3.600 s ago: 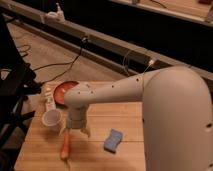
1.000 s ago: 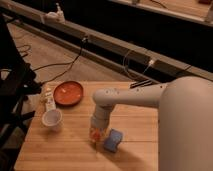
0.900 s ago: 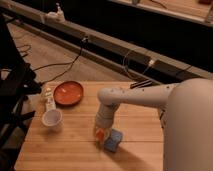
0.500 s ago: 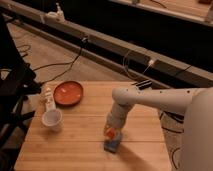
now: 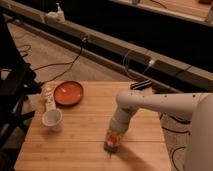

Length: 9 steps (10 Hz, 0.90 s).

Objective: Place the pepper on the white sponge

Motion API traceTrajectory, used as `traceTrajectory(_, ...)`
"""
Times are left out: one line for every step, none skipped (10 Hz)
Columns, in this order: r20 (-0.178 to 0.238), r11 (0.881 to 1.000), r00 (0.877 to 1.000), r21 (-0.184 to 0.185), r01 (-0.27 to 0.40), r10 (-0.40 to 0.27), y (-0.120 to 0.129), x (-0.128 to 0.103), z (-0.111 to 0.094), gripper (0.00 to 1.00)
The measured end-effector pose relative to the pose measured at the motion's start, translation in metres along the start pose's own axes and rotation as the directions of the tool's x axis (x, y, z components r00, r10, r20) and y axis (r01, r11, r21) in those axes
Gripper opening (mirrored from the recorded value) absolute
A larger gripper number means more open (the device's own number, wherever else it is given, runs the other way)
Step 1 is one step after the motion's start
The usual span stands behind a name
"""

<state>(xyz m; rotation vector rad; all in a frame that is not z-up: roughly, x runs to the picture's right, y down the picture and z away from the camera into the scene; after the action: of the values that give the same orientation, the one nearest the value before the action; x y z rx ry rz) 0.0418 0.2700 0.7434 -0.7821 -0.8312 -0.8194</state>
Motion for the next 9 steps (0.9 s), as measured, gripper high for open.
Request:
traceTrajectory(0.003,1.0,1.0,-0.001,0.001,-0.001,0.0,-0.0014,0.0016,0.63)
traceTrajectory(0.004,1.0,1.0,-0.001,0.001,-0.001,0.0005,-0.0016,0.0018,0.69)
traceTrajectory(0.003,1.0,1.0,0.004,0.002,-0.002,-0.0002,-0.0018,0.0018,0.74)
traceTrajectory(0.002,1.0,1.0,0.005,0.003,-0.003,-0.0007,-0.0017,0.0019,0.74)
traceTrajectory(0.003,1.0,1.0,0.006,0.003,-0.003,-0.001,-0.002,0.0019,0.74)
traceTrajectory(0.002,1.0,1.0,0.005,0.003,-0.003,-0.0008,-0.0017,0.0019,0.74)
traceTrajectory(0.002,1.0,1.0,0.005,0.003,-0.003,-0.0009,-0.0017,0.0019,0.74)
traceTrajectory(0.002,1.0,1.0,0.006,0.003,-0.003,-0.0008,-0.0017,0.0018,0.74)
traceTrajectory(0.002,1.0,1.0,0.006,0.003,-0.003,-0.0007,-0.0016,0.0018,0.74)
